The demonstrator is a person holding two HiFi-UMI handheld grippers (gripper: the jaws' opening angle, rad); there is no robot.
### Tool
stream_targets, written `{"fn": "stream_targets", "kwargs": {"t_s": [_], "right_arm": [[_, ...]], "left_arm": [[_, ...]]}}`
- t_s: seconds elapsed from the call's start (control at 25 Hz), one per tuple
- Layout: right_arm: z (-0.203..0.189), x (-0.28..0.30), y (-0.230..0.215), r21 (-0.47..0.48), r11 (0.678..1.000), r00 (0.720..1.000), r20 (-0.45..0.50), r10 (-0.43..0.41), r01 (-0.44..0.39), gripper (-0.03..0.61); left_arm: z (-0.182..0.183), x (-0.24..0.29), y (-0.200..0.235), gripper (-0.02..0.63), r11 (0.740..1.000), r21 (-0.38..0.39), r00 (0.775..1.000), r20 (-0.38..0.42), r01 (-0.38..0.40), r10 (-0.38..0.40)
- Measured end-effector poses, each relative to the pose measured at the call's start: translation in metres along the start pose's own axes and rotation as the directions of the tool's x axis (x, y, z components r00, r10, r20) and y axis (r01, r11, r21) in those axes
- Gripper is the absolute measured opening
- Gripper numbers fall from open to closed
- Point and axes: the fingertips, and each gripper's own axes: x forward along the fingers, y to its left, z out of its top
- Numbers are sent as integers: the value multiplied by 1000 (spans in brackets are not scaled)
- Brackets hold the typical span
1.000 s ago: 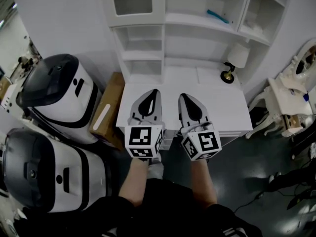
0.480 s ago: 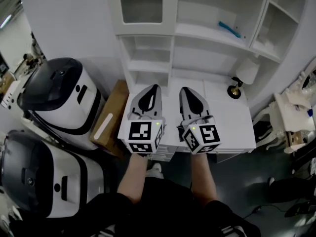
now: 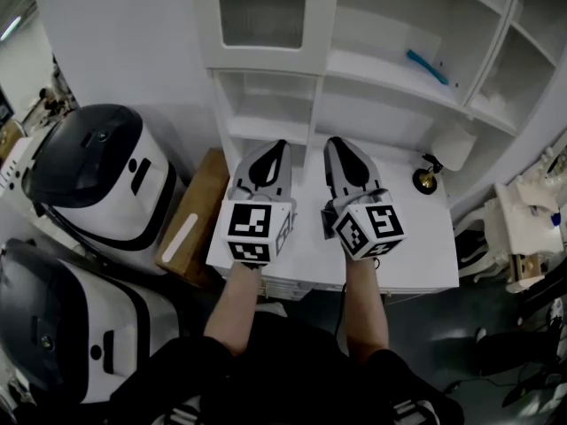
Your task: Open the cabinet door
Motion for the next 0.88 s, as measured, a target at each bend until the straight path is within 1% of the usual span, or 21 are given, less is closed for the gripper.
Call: {"fn": "stream_targets", "kwargs": {"t_s": [0.16,0.32,0.4,0.6,0.76,0.88], "right_arm": [[-1,31,-14,-11,1000,1000,13,19,-19,29],[-2,60,-23,-6,999,999,20,42,-41,79],[-2,73,-31,-4,999,999,19,43,-43,101],[2,102,-52,-25,999,999,22,31,-31,118],[0,123,-66,-35,999,1000,3,29,-29,133],[-4,140,-76,-33,998,998,-32,45,-46,150]], "left_arm": [[3,27,13,5,1000,11,1000,8,8,-8],[4,48,25,5,999,31,1000,5,26,-26],[3,58,28,5,999,35,999,1,39,-39],[-1,87,36,5,997,35,998,-11,68,-68],[-2,103,41,5,996,15,996,-10,91,-90],[-6,111,42,5,994,14,994,-18,108,-108]]}}
